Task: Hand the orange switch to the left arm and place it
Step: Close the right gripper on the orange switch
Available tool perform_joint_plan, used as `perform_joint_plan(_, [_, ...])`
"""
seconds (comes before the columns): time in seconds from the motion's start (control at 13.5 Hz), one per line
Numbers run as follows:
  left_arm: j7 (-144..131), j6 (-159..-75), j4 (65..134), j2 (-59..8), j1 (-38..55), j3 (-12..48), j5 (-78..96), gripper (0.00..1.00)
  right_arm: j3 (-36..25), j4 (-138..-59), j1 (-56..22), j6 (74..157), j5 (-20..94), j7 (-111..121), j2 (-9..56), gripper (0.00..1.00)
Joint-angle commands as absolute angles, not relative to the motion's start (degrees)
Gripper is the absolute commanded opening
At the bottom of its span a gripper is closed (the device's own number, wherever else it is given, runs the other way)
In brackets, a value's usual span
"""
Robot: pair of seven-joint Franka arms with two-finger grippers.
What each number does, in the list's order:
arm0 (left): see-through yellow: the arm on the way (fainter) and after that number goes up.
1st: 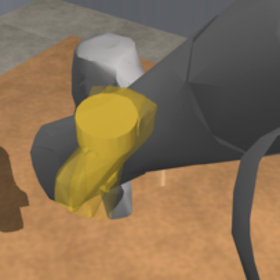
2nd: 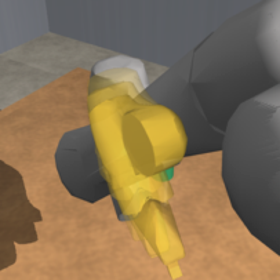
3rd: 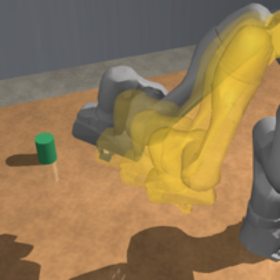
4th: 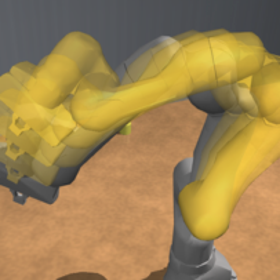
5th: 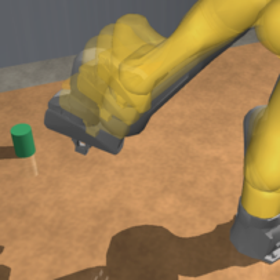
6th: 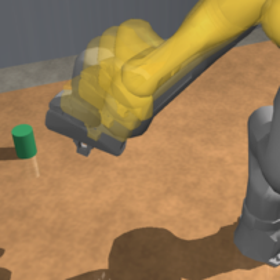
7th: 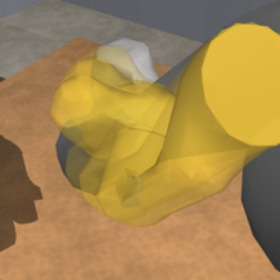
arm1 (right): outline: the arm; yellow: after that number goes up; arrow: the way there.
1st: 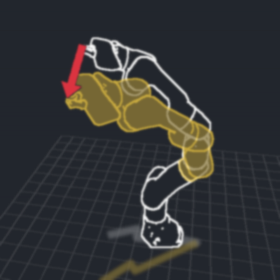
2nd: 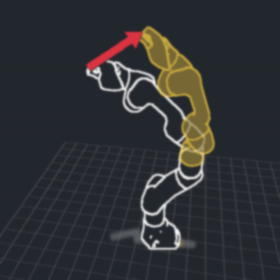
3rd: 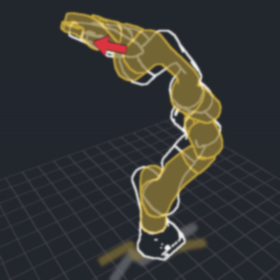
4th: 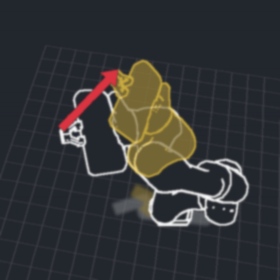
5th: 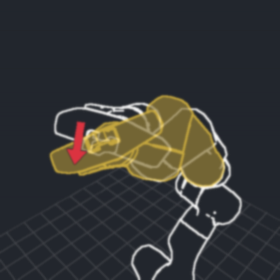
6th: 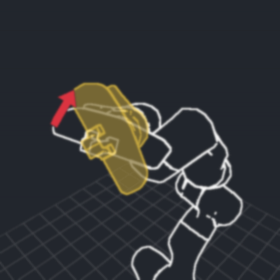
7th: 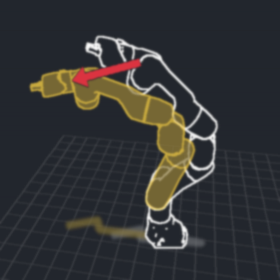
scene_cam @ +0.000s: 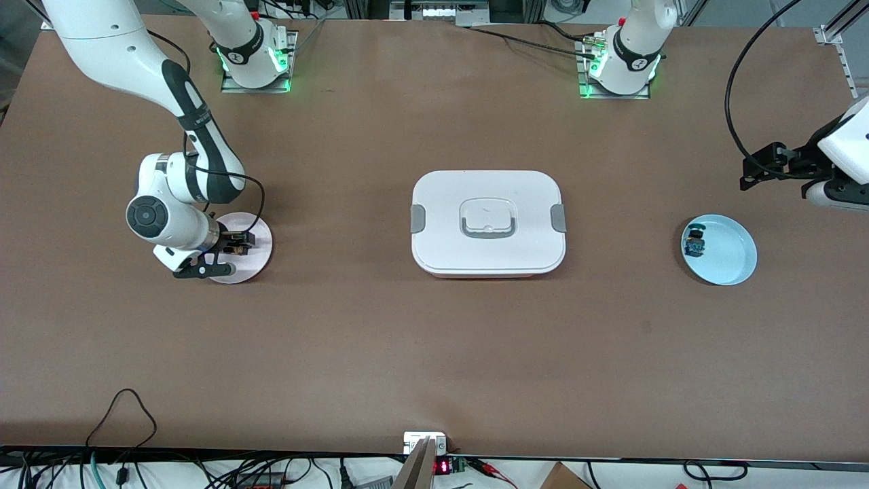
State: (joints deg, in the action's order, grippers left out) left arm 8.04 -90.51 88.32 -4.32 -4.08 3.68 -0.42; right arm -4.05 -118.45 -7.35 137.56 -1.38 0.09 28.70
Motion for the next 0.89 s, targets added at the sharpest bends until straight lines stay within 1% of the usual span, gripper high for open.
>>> perform_joint_plan(0.0, [7.56, -89.91, 86.48, -5.19, -3.69, 3.69, -1.93, 1.0, -4.04, -118.48, -7.03, 137.9, -0.97, 0.35, 27.78, 0.16])
perform_joint_plan(0.07, [7.65, -89.91, 86.48, -5.19, -3.69, 3.69, -1.93, 1.0, -4.04, -118.48, -7.12, 137.9, -0.97, 0.44, 27.43, 0.14])
perform_joint_plan(0.22, [7.56, -89.91, 86.4, -5.19, -3.69, 3.87, -3.24, 1.0, -4.04, -118.48, -7.29, 137.64, -1.05, 0.44, 25.85, 0.13])
perform_joint_plan(0.3, [7.56, -89.83, 86.4, -5.19, -3.6, 3.95, -3.25, 1.0, -4.04, -118.48, -7.29, 136.51, -1.05, 0.53, 24.71, 0.09])
perform_joint_plan(0.52, [7.56, -89.82, 86.4, -5.19, -3.6, 3.96, -3.34, 1.0, -3.35, -116.73, -7.38, 131.24, -1.05, 0.53, 21.81, 0.02])
perform_joint_plan(0.59, [7.56, -89.82, 86.4, -5.19, -3.6, 3.96, -3.77, 1.0, -2.3, -115.76, -7.3, 129.39, -0.97, 0.53, 21.1, 0.01])
perform_joint_plan(0.81, [7.65, -89.91, 86.22, -5.19, -3.52, 3.78, -3.08, 1.0, -1.85, -110.93, -7.38, 121.58, -0.01, 0.96, 18.99, 0.0])
